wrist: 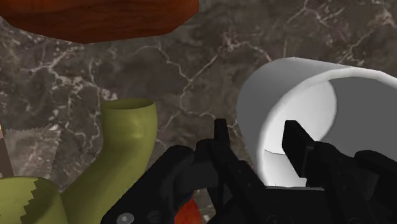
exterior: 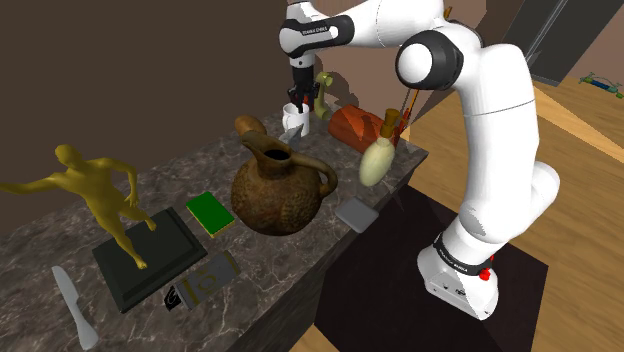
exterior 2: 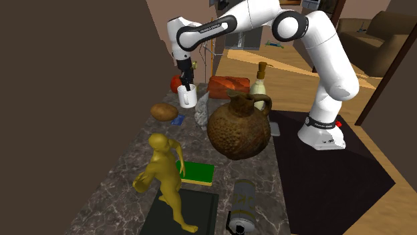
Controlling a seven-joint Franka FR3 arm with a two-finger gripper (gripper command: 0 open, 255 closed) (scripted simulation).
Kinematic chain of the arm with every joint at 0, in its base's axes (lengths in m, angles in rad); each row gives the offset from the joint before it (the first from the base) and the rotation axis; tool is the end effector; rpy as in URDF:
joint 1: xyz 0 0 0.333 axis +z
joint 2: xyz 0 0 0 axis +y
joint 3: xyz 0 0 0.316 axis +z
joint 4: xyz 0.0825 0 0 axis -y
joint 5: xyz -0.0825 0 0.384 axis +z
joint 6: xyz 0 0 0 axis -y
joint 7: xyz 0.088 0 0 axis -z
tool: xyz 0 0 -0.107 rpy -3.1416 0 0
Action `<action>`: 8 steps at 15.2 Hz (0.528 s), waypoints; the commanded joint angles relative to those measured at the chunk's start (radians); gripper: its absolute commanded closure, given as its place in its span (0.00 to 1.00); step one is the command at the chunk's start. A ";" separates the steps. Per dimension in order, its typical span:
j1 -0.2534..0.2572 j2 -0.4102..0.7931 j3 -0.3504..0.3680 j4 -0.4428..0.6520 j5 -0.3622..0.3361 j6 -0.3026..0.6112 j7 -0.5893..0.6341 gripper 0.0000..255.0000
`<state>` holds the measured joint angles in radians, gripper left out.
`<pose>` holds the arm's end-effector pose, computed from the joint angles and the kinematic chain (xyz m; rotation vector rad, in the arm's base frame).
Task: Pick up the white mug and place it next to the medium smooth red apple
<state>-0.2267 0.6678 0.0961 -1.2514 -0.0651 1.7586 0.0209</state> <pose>0.7100 -0.1155 0.3582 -3.1163 0.2344 0.2467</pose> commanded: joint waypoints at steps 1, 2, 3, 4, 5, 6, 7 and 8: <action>0.000 0.000 0.000 0.000 0.000 0.000 0.000 0.00; 0.000 0.000 0.000 0.000 0.000 0.000 0.000 0.00; 0.000 0.000 0.000 0.000 0.000 0.000 0.000 0.00; 0.000 0.000 0.000 0.000 0.000 0.000 0.000 0.00; 0.000 0.000 0.000 0.000 0.000 0.000 0.000 0.00; 0.001 0.002 0.000 0.037 0.000 -0.035 -0.001 0.00; 0.003 0.007 0.000 0.078 0.000 -0.071 -0.002 0.00; 0.005 0.014 0.000 0.123 0.000 -0.109 -0.002 0.00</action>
<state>-0.2214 0.6817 0.0967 -1.1593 -0.0649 1.6822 0.0209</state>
